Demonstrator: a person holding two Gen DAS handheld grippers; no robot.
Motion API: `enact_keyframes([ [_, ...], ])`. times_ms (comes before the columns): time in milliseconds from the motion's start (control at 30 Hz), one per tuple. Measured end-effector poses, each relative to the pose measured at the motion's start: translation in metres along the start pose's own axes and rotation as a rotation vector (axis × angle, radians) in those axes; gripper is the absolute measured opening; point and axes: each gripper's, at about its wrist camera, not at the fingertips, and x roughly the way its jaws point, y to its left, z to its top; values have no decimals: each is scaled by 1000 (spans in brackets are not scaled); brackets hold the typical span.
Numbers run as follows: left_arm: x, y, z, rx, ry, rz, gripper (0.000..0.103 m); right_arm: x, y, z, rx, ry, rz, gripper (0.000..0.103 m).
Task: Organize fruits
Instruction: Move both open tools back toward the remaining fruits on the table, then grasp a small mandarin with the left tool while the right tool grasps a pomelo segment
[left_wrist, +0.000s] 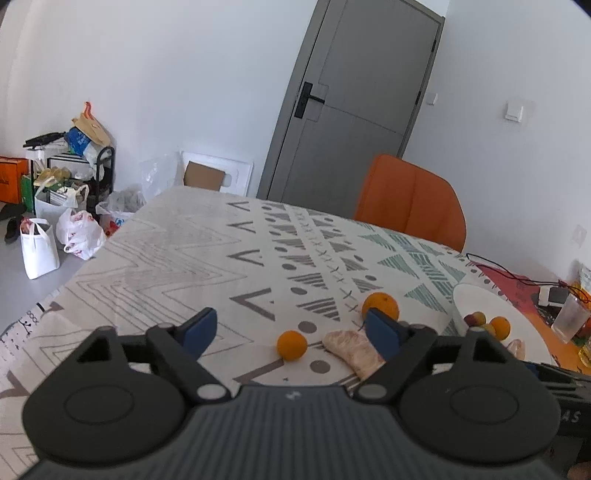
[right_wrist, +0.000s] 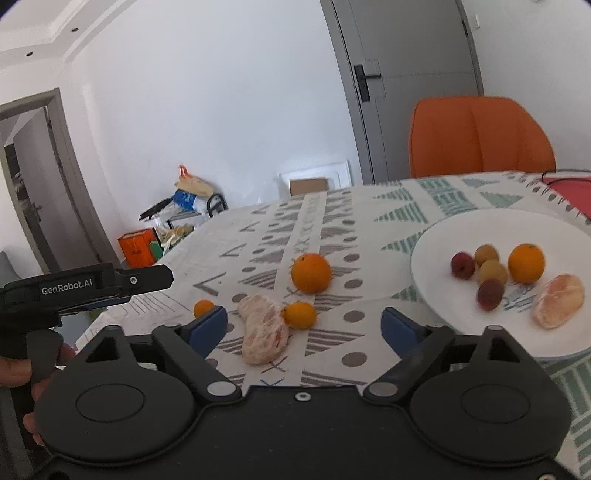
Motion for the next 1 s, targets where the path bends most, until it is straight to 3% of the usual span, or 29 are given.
enact_keyframes([
  [133,12,4,-6,-1,32,-14,74,13,1,-2,16,36,-4,80],
  [433,44,3,-14,15,101,-19,61,25,5,-4,25,64,-11,80],
  [600,50,1,-16,33,111,-14,47,31,11,-1,11,77,2,80],
  [733,53,2,-15,34,122,-18,22,37,17,-2,1,89,16,79],
  [1000,35,9,-11,29,88,-23,22,48,32,-6,-26,137,42,73],
])
